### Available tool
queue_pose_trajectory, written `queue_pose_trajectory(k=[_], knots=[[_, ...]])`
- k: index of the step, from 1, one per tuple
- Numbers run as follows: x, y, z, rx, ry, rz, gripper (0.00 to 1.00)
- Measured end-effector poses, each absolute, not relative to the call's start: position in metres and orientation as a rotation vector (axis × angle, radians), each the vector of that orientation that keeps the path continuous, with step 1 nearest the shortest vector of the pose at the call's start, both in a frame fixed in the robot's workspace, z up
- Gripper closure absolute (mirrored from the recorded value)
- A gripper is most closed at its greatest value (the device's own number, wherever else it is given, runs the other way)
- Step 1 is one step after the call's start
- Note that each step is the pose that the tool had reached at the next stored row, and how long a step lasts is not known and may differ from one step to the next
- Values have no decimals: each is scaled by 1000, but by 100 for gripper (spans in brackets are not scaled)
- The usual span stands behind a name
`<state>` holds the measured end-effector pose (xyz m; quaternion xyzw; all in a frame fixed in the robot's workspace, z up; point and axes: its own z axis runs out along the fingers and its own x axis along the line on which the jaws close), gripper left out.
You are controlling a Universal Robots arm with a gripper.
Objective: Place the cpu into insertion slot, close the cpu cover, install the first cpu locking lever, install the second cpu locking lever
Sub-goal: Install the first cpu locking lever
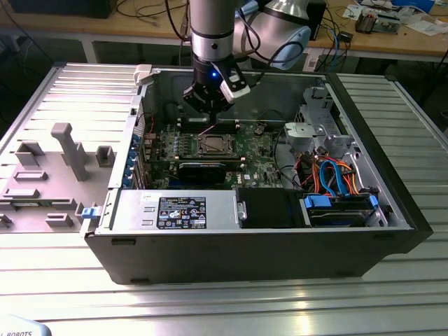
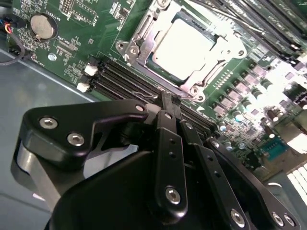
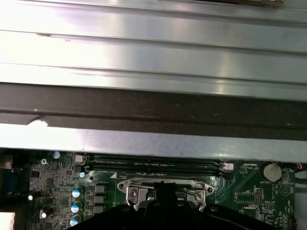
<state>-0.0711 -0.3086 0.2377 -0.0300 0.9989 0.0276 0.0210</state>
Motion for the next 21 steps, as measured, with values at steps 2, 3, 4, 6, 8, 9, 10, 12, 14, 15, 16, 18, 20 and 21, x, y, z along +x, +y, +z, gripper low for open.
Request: queue_pose_trajectory(k=[2, 3, 4, 6, 8, 9, 10, 12, 14, 15, 16, 18, 20, 21], knots=[[-71, -307, 236, -96, 3097, 86, 89], [-71, -306, 236, -97, 3097, 86, 89], [-70, -306, 236, -97, 3097, 86, 89], [-69, -304, 234, -98, 3097, 86, 89], [-67, -304, 233, -98, 3097, 85, 89], [-66, -304, 232, -98, 3097, 85, 89], [-65, -303, 232, -98, 3097, 85, 89], [-63, -303, 230, -98, 3097, 85, 89], [-61, -303, 229, -98, 3097, 84, 89], [-60, -303, 228, -98, 3097, 84, 89], [-59, -303, 227, -98, 3097, 84, 89], [-59, -303, 227, -98, 3097, 84, 89], [-59, -303, 227, -98, 3097, 84, 89], [-59, -303, 227, -98, 3097, 84, 89]])
